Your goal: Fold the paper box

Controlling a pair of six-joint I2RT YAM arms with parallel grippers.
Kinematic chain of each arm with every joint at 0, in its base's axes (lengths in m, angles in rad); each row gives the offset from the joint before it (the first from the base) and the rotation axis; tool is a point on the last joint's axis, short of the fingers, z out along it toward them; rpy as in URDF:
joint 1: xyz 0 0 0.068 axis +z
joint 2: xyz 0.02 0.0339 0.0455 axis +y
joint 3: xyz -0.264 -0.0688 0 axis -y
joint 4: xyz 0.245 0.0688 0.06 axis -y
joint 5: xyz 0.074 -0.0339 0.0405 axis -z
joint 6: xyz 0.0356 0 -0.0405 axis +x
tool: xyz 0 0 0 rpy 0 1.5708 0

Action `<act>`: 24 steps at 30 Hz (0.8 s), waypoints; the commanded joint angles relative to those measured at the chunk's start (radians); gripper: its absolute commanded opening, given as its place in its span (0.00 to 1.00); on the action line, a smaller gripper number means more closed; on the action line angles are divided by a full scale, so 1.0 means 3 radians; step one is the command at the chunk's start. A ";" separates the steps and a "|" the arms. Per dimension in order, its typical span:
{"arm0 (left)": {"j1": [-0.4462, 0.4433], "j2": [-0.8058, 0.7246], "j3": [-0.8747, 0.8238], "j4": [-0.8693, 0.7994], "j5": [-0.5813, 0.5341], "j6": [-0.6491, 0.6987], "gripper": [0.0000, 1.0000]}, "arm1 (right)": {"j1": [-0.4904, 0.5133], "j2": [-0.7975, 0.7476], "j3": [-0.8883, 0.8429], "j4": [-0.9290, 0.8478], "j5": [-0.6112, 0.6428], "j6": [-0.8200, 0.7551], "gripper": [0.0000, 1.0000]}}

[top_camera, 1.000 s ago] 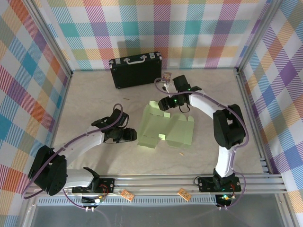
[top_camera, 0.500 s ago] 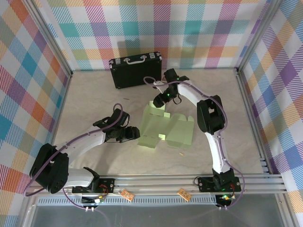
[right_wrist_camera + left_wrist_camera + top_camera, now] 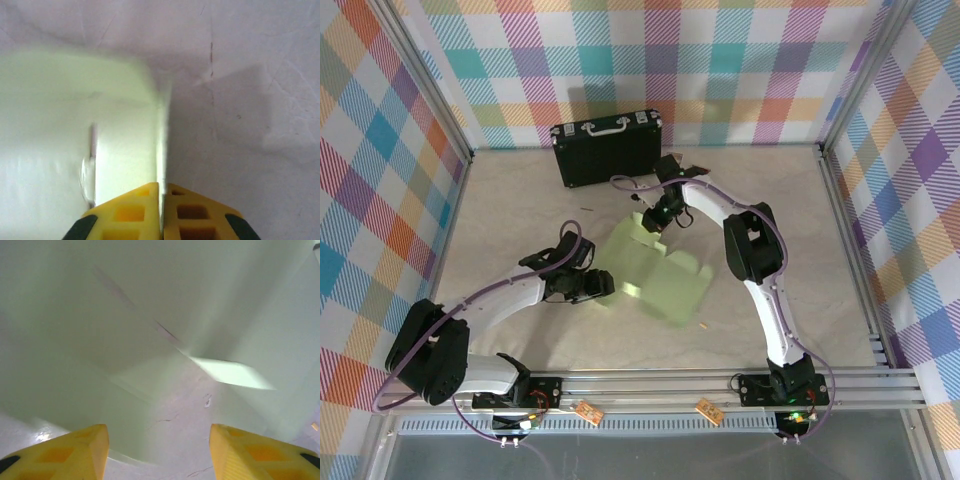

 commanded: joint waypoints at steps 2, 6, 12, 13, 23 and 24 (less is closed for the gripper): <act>0.0035 -0.0315 -0.0011 -0.0290 -0.0264 0.0039 0.56 | -0.0009 -0.0495 -0.0330 0.0348 -0.0016 0.0048 0.00; 0.0092 -0.0719 0.0076 -0.0570 -0.0575 0.0069 0.56 | -0.0012 -0.1061 -0.1005 0.0938 -0.0039 0.0112 0.00; 0.0347 -0.1355 0.0346 -0.1018 -0.0953 0.0244 0.67 | -0.0012 -0.2064 -0.2369 0.2329 0.0216 0.0431 0.00; 0.0405 -0.1409 0.0397 -0.1070 -0.0954 0.0274 0.68 | -0.0010 -0.2221 -0.2631 0.2559 0.0251 0.0472 0.00; 0.0621 -0.1313 0.0793 -0.1110 -0.0542 0.0339 0.70 | -0.0010 -0.3120 -0.4448 0.4800 0.0514 0.0695 0.00; 0.0621 -0.1293 0.0795 -0.1079 -0.0547 0.0357 0.70 | -0.0011 -0.3162 -0.4558 0.4957 0.0544 0.0708 0.00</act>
